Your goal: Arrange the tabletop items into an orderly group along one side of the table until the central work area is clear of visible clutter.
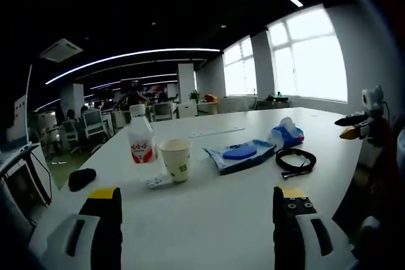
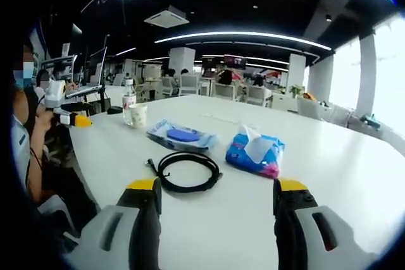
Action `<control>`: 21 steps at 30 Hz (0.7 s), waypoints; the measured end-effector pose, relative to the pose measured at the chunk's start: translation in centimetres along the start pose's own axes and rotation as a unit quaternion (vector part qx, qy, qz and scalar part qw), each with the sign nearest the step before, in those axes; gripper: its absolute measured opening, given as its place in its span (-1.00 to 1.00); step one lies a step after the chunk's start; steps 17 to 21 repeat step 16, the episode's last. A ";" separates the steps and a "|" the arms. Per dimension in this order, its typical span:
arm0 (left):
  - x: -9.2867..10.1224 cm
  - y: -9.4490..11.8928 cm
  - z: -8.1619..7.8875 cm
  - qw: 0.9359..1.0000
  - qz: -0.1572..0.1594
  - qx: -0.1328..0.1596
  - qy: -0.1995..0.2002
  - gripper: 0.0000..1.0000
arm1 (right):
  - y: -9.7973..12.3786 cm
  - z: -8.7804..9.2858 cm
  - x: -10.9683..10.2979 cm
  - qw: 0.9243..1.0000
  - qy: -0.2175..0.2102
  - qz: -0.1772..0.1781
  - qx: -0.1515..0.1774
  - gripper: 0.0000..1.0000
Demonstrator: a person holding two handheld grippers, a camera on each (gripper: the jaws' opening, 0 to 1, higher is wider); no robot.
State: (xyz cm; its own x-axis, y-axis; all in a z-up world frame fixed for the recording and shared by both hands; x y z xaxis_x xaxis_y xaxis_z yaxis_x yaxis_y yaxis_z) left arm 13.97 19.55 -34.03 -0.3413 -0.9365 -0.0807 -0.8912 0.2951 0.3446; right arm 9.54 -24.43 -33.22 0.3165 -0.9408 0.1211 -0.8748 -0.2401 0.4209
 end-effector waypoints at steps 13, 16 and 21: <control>0.1 0.2 0.2 1.000 0.001 -0.007 -0.003 0.92 | 0.1 -0.1 -0.1 1.000 -0.001 -0.001 -0.001 0.32; 0.2 0.3 0.2 1.000 -0.001 -0.006 -0.004 0.92 | 0.1 -0.2 -0.1 1.000 0.003 -0.003 0.000 0.29; 0.2 0.3 0.2 1.000 -0.001 -0.006 -0.004 0.92 | 0.1 -0.2 -0.1 1.000 0.003 -0.003 0.000 0.29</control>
Point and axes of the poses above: the point that each gripper's makers call its tool centre point, and the gripper's own axes: y roughly backward along the fingers, x roughly to its right, z roughly out of its underside, the point moved 6 cm from there along y, roughly backward along the fingers, and after that the axes turned 7 degrees about -x, right-handed, at the moved point
